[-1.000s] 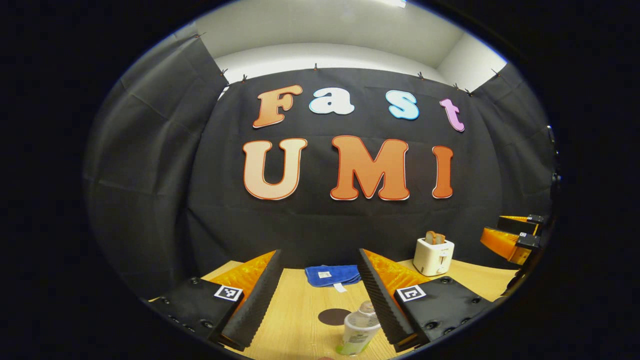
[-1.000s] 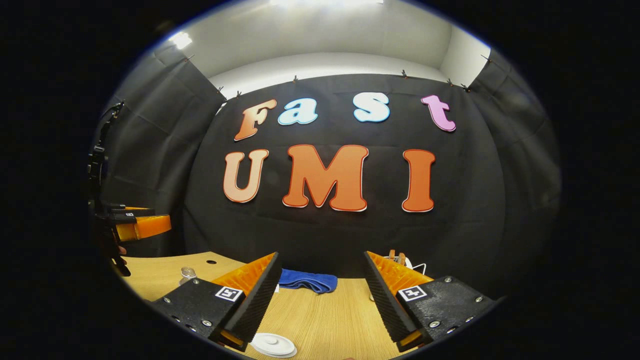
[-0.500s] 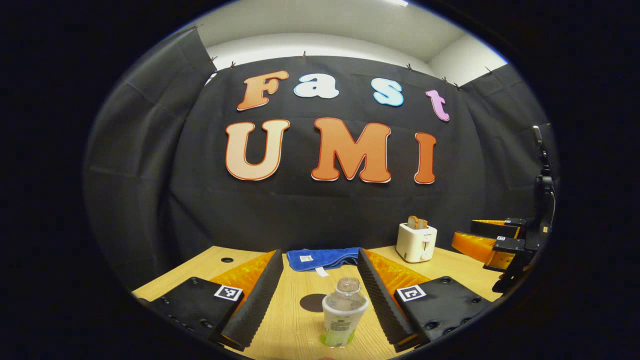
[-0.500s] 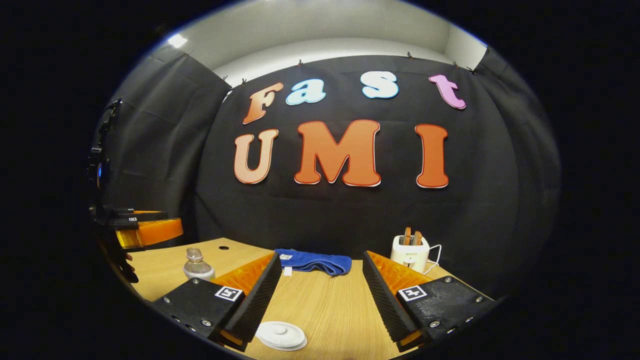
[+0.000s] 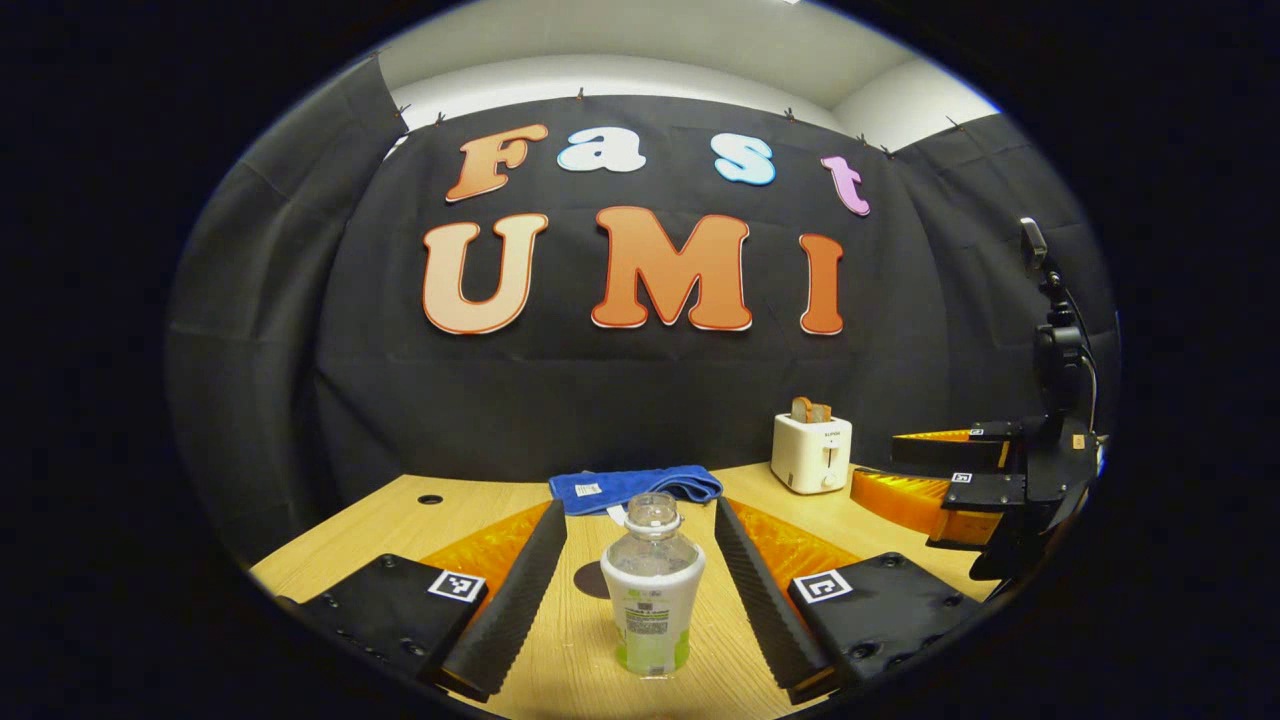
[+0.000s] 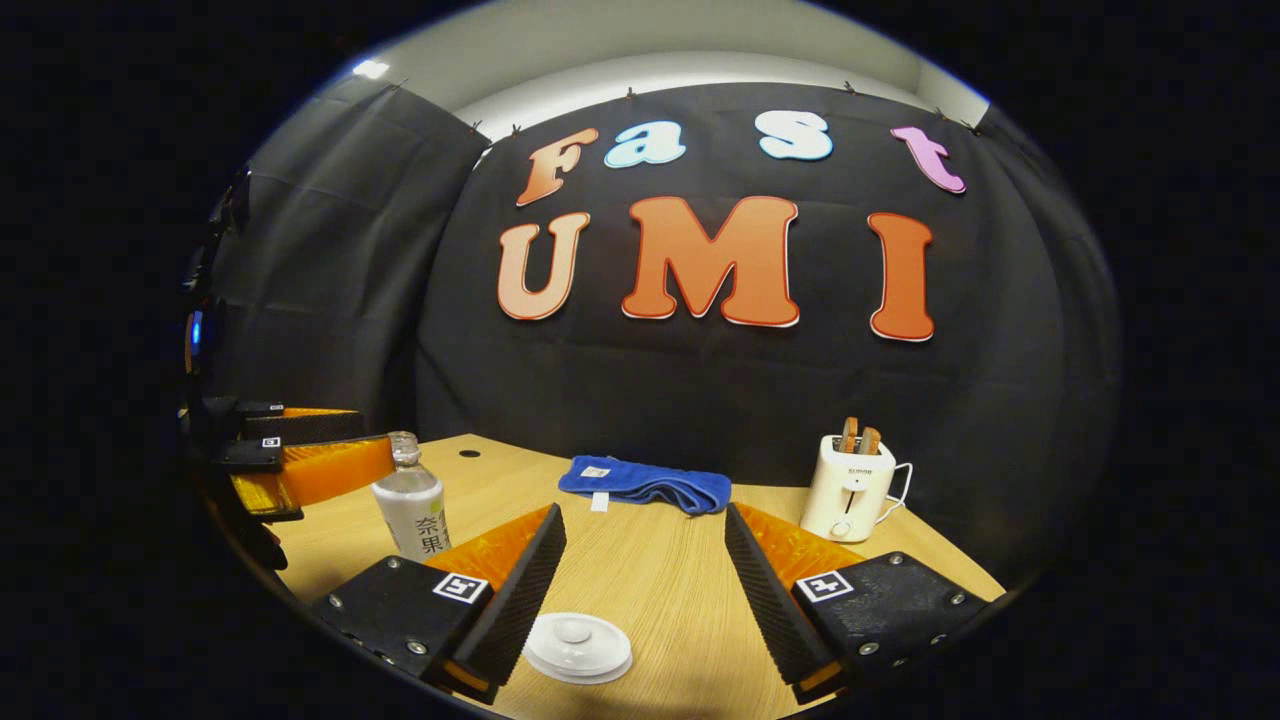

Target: Open the teacup lid with one hand, grasp the water bottle and pour water into the teacup with the other hand; after pouring, place the water bottle on the coaster and then close the teacup lid.

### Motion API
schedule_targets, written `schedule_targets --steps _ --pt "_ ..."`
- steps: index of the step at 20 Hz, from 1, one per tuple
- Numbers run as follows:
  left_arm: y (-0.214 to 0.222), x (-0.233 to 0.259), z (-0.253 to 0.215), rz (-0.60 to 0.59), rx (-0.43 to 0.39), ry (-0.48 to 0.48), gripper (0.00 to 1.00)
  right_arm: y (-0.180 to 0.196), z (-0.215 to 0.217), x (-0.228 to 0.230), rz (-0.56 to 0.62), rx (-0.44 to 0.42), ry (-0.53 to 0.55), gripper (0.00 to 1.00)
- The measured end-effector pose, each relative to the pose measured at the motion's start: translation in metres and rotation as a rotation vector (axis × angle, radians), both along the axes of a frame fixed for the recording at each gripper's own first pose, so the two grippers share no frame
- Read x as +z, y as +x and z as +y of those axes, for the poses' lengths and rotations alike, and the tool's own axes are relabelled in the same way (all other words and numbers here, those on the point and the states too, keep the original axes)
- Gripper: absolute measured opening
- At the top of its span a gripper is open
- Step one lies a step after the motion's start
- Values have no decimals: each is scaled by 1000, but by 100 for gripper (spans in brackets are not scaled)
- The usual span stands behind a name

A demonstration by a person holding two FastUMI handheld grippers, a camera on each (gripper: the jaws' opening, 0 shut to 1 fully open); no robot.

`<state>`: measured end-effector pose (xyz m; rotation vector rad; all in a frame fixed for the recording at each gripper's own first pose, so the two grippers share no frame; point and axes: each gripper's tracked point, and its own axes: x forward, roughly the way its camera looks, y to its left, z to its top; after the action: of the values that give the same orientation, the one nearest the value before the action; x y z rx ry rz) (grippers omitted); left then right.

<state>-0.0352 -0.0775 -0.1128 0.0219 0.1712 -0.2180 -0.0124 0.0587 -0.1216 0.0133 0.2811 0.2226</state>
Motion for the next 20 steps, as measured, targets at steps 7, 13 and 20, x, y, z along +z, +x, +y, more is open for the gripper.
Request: schedule_targets --steps 7,13,20 --pt "-5 -43 -10 81 -28 48 96 -15 25 -41 115 82 -3 85" --pt "-5 -64 -9 132 -28 69 96 -30 42 -74 188 155 -55 69" --pt "-6 -79 -7 169 -23 82 96 -34 42 -103 258 171 -102 45"
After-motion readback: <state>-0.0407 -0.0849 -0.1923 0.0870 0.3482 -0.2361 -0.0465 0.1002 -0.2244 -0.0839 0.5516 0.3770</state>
